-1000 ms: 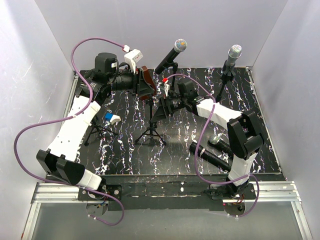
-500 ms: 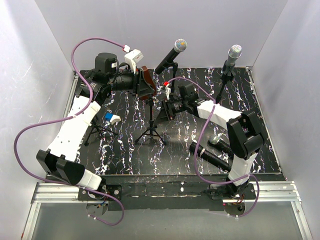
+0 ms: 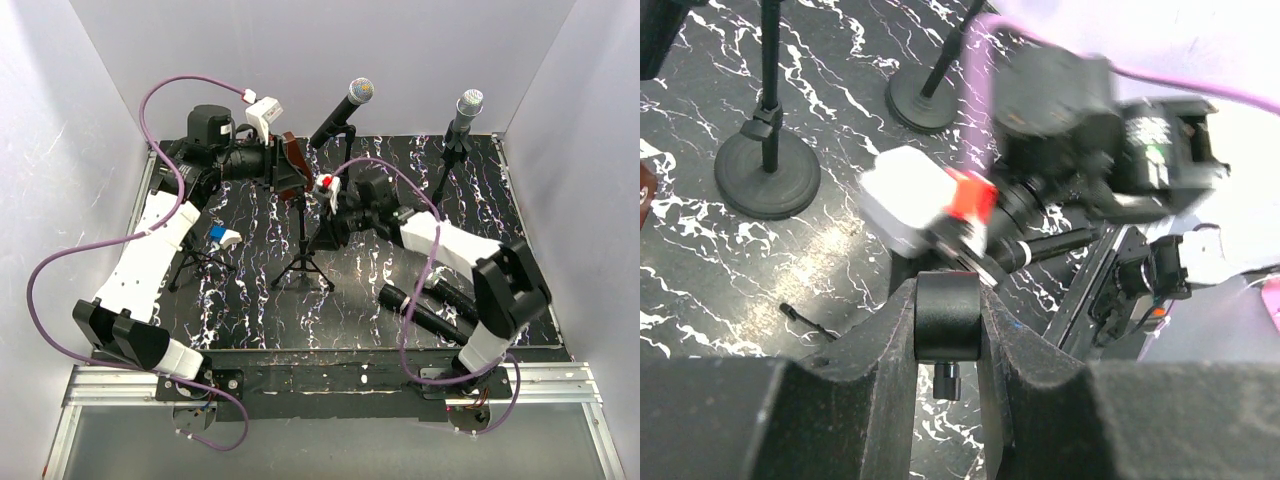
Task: Remove the microphone from the stand
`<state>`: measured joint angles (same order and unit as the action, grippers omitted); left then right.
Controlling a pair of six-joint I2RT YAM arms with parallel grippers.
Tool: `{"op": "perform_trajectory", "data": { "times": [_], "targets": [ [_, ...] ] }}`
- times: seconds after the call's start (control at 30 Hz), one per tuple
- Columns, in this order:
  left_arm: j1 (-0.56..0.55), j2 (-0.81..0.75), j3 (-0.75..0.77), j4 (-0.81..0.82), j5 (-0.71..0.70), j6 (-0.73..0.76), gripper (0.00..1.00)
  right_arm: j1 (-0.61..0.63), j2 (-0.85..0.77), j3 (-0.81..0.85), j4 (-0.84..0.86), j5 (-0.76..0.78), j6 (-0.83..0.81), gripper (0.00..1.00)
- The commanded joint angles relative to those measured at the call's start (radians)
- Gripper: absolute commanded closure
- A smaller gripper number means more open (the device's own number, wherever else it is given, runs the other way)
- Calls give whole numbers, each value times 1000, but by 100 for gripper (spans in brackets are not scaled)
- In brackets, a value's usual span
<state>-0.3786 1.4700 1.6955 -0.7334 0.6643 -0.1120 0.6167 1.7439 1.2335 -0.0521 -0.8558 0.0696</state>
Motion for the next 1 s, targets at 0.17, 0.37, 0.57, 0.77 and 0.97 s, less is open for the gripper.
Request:
{"op": "perform_trajectory", "data": {
  "times": [0.17, 0.37, 0.57, 0.77, 0.97],
  "targets": [
    [60, -62, -92, 37, 14, -66, 100, 160, -169, -391, 758, 598, -1049, 99],
    [60, -86, -112, 57, 23, -78, 100, 178, -113, -541, 1130, 552, -1289, 99],
    [60, -117, -151, 98, 52, -106, 100, 183, -331, -452, 515, 518, -1098, 36],
    [55, -143, -195, 150, 83, -141, 100, 149, -313, -104, -241, 358, -834, 38],
    [55, -152, -211, 167, 81, -144, 100, 88, -222, 17, -287, 247, -336, 37]
  ]
}}
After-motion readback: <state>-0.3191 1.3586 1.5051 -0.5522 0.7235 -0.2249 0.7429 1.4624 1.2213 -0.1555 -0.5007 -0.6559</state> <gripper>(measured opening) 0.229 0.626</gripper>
